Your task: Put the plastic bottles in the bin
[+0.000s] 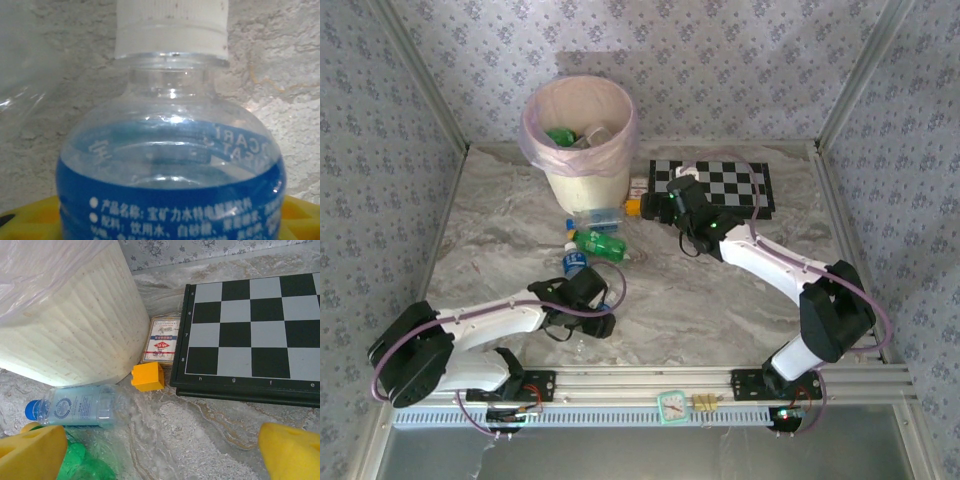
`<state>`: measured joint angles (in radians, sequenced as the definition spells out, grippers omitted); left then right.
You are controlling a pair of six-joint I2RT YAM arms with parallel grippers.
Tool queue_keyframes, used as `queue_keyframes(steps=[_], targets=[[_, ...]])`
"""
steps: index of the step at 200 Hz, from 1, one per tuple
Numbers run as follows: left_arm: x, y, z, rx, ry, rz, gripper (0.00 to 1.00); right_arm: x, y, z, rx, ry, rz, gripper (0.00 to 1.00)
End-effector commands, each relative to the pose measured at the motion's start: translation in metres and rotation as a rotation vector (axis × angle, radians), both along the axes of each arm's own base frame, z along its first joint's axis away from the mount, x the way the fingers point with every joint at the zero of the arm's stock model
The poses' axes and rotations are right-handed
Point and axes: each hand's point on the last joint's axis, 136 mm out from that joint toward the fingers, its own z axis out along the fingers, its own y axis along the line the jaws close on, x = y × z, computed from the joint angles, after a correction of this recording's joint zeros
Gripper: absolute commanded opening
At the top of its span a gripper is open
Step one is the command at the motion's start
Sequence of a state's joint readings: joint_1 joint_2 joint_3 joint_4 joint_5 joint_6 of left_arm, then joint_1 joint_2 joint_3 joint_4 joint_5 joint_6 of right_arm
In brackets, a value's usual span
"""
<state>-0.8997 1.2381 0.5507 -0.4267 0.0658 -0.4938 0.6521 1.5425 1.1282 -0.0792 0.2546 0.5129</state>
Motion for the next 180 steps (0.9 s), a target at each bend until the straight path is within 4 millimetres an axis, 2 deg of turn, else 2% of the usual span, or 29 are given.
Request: queue_keyframes(steps=[1, 35, 70, 147, 180], targets=[[-0.003, -0.007, 0.006, -0.027, 0.004, -0.027, 0.59, 0.001, -0.002, -0.001, 0.018, 0.008, -0.013, 1.0], [-0.001, -0.013, 0.019, -0.08, -0.027, -0.036, 0.57, 0.0, -0.005, -0.002, 0.022, 0.011, -0.021, 1.0], [0.011, -0.028, 0.054, -0.179, -0.122, -0.057, 0.57, 0.001, -0.007, -0.004, 0.036, 0.016, -0.028, 1.0], [0.06, -0.076, 0.135, -0.318, -0.424, -0.168, 0.57, -0.002, -0.013, -0.006, 0.042, 0.023, -0.043, 1.0], [0.083, -0.076, 0.159, -0.216, -0.586, -0.258, 0.58, -0.006, -0.021, -0.002, 0.04, 0.01, -0.058, 1.0]])
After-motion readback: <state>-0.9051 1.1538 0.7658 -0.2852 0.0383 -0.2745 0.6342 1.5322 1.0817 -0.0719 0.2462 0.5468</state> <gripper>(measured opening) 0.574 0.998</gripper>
